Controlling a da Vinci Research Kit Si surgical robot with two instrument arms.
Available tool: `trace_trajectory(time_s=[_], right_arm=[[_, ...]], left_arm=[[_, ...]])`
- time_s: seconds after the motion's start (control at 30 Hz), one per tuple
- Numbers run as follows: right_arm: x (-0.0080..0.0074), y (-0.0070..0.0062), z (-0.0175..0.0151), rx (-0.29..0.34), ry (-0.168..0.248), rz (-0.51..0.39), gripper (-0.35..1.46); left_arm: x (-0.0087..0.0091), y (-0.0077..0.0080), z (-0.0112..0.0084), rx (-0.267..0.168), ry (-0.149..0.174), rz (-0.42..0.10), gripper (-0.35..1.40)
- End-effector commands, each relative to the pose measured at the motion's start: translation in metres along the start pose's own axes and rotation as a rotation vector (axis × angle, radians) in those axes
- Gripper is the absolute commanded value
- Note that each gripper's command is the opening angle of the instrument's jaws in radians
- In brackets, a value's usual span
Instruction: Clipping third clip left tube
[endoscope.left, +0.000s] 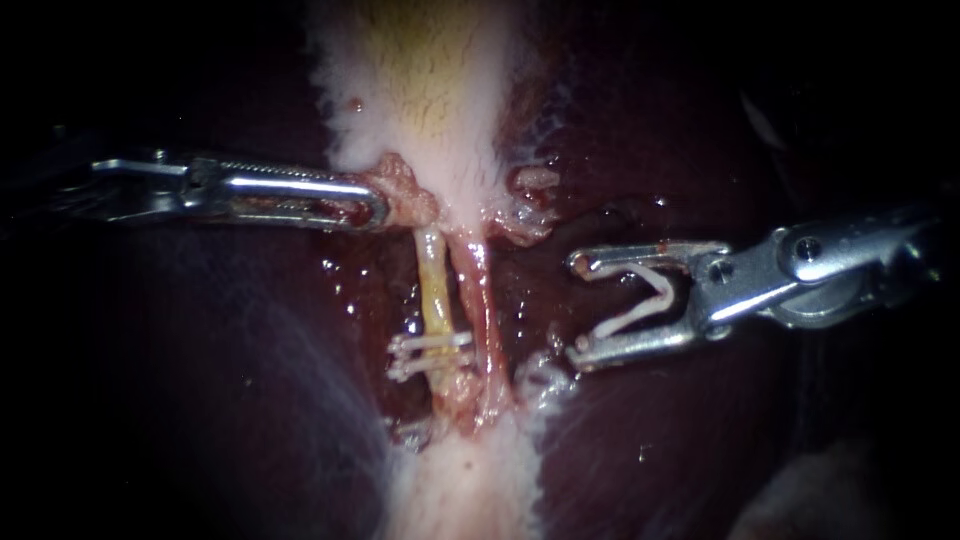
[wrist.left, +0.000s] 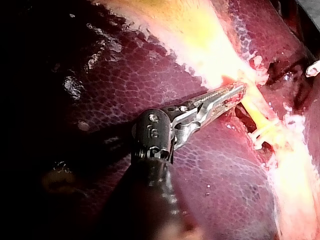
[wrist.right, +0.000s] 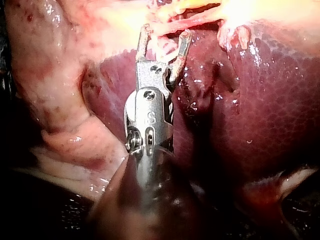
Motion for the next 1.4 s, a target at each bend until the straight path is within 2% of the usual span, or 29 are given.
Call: trace_trajectory(time_s=[0.03,0.17,0.3,0.47,0.6,0.7,0.87,1.03,1.1,1.4], right_arm=[[0.0,0.0,0.0,0.0,0.0,0.0,0.5],[0.0,0.0,0.0,0.0,0.0,0.0,0.5],[0.0,0.0,0.0,0.0,0.0,0.0,0.5],[0.0,0.0,0.0,0.0,0.0,0.0,0.5],[0.0,0.0,0.0001,0.0,0.0,0.0,0.5],[0.0002,0.0,0.0002,0.002,0.0,0.001,0.5],[0.0009,-0.0002,0.0016,0.012,0.001,0.002,0.5],[0.0018,-0.0006,0.0034,0.068,0.011,0.025,0.5],[0.0021,-0.0006,0.0042,0.069,0.011,0.036,0.5],[0.0027,0.0003,0.0092,0.089,0.013,0.058,0.5]], left_arm=[[0.0001,0.0001,-0.0001,-0.001,0.0,0.0,-0.35],[0.0006,0.0001,-0.0013,-0.009,-0.003,-0.003,-0.35],[0.0023,0.0006,-0.0039,-0.002,-0.004,-0.013,-0.35],[0.0046,0.0027,-0.0073,0.0,0.025,-0.029,-0.35],[0.0059,0.0043,-0.0085,-0.004,0.036,-0.015,-0.35],[0.0062,0.0048,-0.0086,-0.004,0.039,-0.017,-0.35],[0.0056,0.0048,-0.0083,0.0,0.04,-0.014,-0.35],[0.0052,0.0049,-0.0078,0.006,0.043,-0.012,-0.35],[0.0052,0.0049,-0.0078,0.007,0.043,-0.011,-0.35],[0.0052,0.0051,-0.0077,0.003,0.041,-0.011,-0.35]])
